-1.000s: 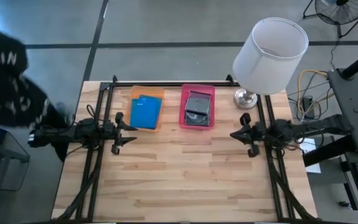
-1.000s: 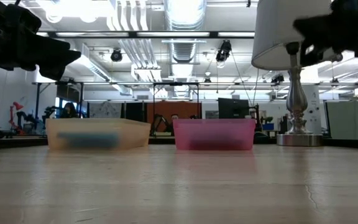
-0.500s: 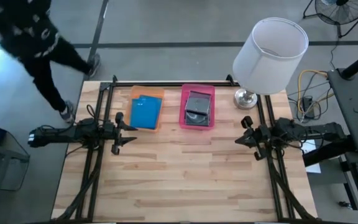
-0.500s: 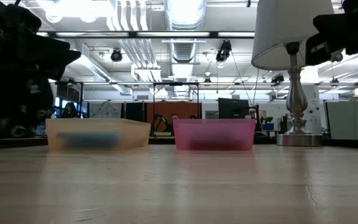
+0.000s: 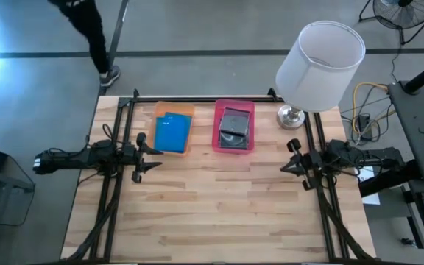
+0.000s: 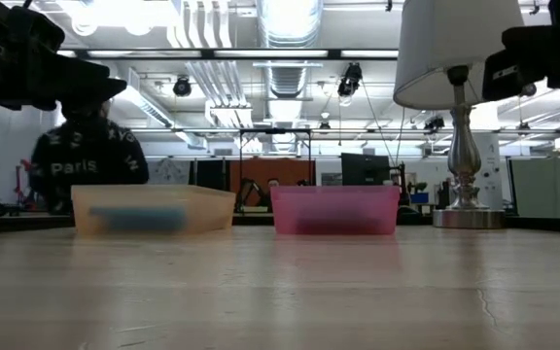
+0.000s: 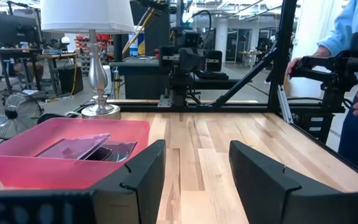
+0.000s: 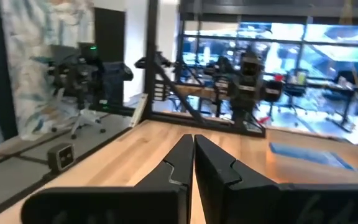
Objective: Pick & place jewel cases by type
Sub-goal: Return to Home Position
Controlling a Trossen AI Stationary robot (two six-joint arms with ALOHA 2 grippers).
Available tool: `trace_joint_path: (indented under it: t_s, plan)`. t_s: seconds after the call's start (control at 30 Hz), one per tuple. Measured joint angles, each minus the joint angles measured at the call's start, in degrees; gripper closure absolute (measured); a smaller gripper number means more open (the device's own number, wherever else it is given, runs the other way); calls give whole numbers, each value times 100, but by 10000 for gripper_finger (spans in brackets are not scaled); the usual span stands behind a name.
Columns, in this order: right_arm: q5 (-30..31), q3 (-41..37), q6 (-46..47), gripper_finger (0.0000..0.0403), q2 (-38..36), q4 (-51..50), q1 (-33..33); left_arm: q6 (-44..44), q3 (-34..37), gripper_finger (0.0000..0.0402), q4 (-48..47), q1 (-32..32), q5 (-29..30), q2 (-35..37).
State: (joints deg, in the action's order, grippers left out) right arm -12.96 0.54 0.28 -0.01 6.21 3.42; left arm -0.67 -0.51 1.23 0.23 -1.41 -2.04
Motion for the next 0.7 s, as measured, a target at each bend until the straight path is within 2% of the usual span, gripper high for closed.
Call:
trace_joint_path:
  t_s: [0.2,0.47,0.7]
  plan:
    - [-496,0,-327,394,-2,16,5,0,0,239,2,0,0,0]
    - [-502,0,378,394,97,-7,5,0,0,239,2,0,0,0]
    - [-504,0,535,394,189,8,5,1,0,239,2,0,0,0]
